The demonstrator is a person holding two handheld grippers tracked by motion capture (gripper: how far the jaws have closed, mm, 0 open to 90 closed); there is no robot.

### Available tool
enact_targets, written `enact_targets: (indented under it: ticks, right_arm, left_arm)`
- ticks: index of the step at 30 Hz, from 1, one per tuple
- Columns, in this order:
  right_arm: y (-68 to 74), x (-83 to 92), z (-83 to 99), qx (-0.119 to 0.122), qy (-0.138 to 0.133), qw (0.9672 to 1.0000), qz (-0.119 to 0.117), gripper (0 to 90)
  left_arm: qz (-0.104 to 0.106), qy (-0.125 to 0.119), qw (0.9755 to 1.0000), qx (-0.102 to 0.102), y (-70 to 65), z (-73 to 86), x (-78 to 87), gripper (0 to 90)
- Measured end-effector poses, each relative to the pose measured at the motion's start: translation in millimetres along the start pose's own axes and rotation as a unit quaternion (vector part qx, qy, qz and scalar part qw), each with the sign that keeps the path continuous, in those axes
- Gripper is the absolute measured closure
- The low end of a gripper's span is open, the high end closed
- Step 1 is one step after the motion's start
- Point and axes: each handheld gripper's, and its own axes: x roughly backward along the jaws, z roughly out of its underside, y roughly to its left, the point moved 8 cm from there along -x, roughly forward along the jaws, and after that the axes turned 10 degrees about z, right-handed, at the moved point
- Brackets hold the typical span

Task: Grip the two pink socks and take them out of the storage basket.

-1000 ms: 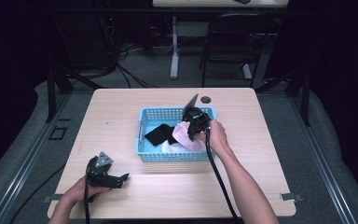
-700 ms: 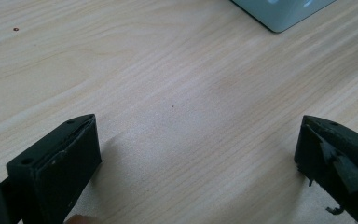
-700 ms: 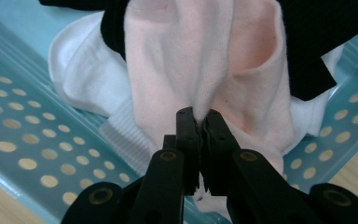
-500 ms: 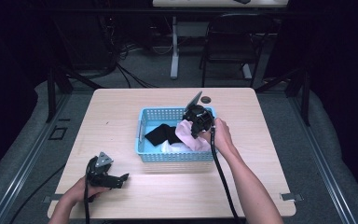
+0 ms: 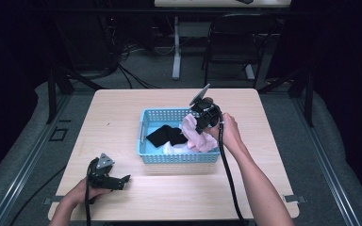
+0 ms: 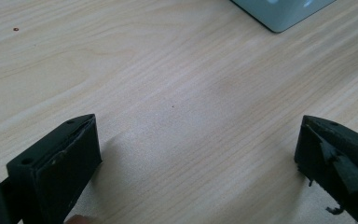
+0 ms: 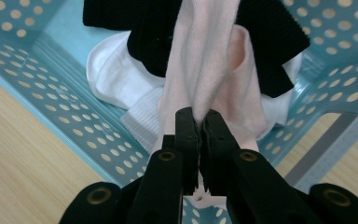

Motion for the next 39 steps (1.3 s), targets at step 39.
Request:
enact_targets:
  ticks: [39]
  right_arm:
    - [-18.3,84.3,-0.8,0.007,-0.026,0.9992,0.029,85.9]
  left_arm:
    - [0.0,0.0,1.0,0.0,0.0,0.0,-0.1,0.0]
